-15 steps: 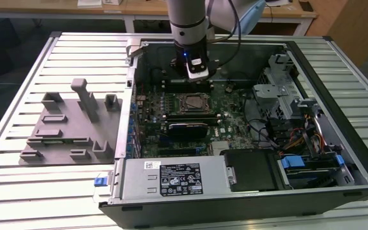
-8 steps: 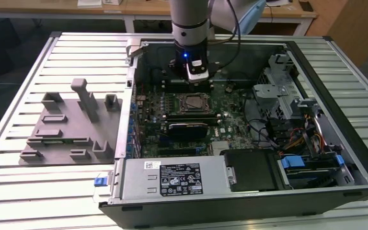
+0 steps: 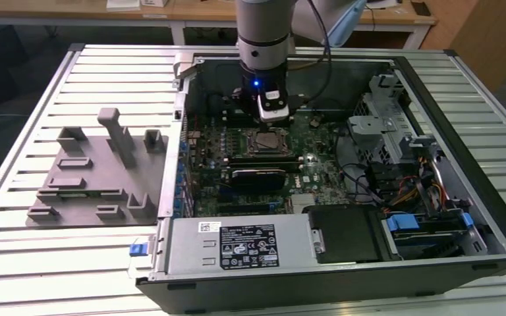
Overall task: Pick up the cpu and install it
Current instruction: 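Install the first cpu locking lever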
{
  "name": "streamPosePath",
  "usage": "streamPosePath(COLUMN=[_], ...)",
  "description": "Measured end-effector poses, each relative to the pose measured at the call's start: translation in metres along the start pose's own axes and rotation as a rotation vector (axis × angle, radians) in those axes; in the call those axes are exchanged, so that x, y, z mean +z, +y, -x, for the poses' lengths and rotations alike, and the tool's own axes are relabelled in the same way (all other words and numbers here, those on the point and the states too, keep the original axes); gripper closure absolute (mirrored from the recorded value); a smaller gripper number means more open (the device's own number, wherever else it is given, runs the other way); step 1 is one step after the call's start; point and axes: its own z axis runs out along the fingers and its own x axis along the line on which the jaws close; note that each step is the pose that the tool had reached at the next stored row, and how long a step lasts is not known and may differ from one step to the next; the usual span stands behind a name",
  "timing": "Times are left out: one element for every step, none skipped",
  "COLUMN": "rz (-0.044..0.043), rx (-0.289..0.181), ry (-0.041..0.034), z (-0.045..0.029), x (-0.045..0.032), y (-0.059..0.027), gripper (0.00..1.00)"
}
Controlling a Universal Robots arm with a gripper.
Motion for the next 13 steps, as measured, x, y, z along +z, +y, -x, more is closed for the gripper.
streamPosePath(rz=[-0.0035,-0.0076,-0.0126,-0.0187,-0.0249,-0.0311,-0.0386,-0.0471,-0.0527,-0.053,-0.0532,-0.0533,-0.0533], rx=[0.0,-0.001,-0.001,-0.002,-0.002,-0.003,-0.003,-0.004,-0.004,-0.004,-0.005,-0.005,-0.005], ry=[0.0004,-0.0004,-0.0019,-0.0041,-0.0065,-0.0088,-0.0109,-0.0125,-0.0132,-0.0133,-0.0133,-0.0134,-0.0134], z=[0.0011,0.0023,0.0032,0.0038,0.0043,0.0047,0.0052,0.0054,0.0055,0.0055,0.0055,0.0055,0.0055], x=[-0.0001,-0.0002,-0.0003,-0.0003,-0.0003,-0.0003,-0.0004,-0.0004,-0.0004,-0.0004,-0.0004,-0.0004,-0.0004], y=[-0.0019,-0.0037,-0.0052,-0.0063,-0.0071,-0.0078,-0.0084,-0.0087,-0.0087,-0.0087,-0.0087,-0.0087,-0.0087], gripper=[0.89,0.89,0.89,0.89,0.89,0.89,0.89,0.89,0.89,0.89,0.89,0.89,0.89])
